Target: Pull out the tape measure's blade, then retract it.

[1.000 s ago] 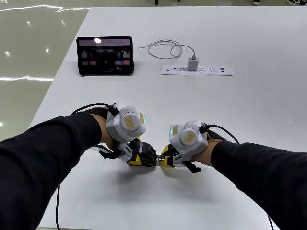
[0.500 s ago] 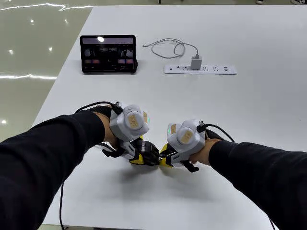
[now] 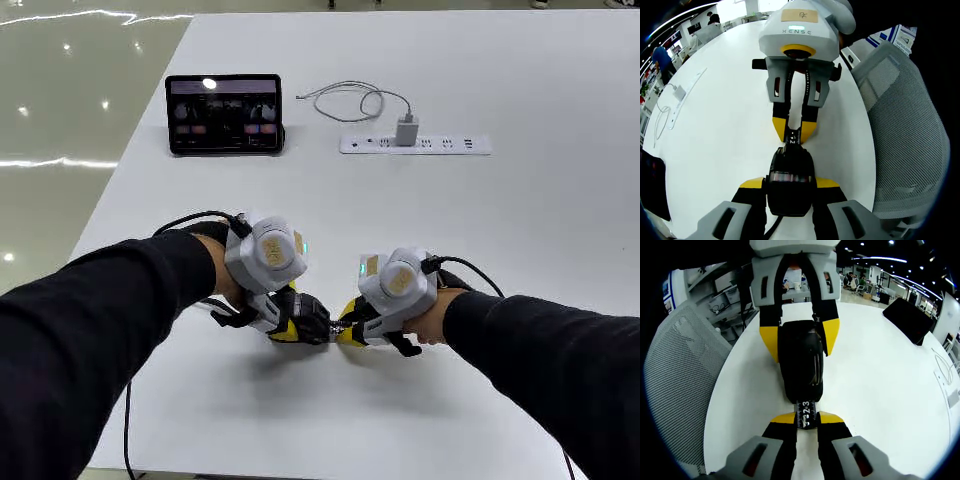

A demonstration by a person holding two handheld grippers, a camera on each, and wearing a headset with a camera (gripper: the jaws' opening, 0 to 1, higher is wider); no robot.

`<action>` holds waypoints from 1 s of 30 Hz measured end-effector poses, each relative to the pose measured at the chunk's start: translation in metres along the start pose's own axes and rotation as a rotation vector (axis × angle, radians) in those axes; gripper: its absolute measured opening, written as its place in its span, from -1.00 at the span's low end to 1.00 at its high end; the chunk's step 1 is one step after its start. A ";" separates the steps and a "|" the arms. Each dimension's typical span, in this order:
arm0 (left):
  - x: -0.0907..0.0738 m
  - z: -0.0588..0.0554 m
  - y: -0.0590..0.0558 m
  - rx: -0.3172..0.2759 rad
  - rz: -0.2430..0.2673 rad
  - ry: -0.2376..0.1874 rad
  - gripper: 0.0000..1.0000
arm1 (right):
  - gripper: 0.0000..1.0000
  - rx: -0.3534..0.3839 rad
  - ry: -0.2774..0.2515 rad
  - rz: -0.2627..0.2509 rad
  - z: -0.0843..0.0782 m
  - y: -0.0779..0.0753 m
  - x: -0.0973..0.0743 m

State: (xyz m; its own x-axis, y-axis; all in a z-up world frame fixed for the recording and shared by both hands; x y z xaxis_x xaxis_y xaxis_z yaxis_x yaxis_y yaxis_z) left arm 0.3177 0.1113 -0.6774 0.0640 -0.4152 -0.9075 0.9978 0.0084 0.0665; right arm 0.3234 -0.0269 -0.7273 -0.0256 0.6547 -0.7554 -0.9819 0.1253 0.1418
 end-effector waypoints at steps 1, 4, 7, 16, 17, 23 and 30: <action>0.000 0.000 0.000 -0.001 0.001 0.000 -0.38 | -0.80 -0.004 0.001 -0.002 0.000 0.000 -0.001; 0.000 0.000 0.000 -0.002 0.003 0.002 -0.38 | -0.80 -0.006 0.003 -0.003 -0.001 0.000 -0.001; 0.000 0.000 0.000 -0.005 0.004 -0.002 -0.38 | -0.80 -0.009 0.008 -0.007 -0.002 0.000 -0.002; 0.000 0.000 0.000 0.002 0.001 -0.002 -0.38 | -0.80 -0.014 0.010 -0.018 -0.005 -0.001 -0.005; 0.000 0.000 0.000 0.000 0.002 -0.002 -0.38 | -0.80 -0.014 0.011 -0.018 -0.005 -0.001 -0.006; 0.000 0.000 0.000 -0.005 0.007 -0.006 -0.38 | -0.80 -0.008 0.015 -0.022 -0.009 -0.002 -0.010; 0.000 0.000 -0.001 -0.006 0.008 -0.008 -0.38 | -0.80 -0.010 0.015 -0.026 -0.012 -0.002 -0.013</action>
State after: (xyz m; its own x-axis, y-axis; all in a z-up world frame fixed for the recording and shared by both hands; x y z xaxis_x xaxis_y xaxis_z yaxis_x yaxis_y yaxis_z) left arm 0.3170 0.1113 -0.6771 0.0720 -0.4221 -0.9037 0.9973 0.0170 0.0715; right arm 0.3236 -0.0440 -0.7256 -0.0025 0.6400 -0.7684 -0.9842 0.1345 0.1152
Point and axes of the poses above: the centre of the closed fingertips' face, and the gripper's own axes: x roughly forward along the fingers, y roughly to its left, z roughly out of its top, the point moved 9 cm from there along -x, roughly backward along the fingers, and after that the axes turned 10 degrees about x, right-handed, at the moved point
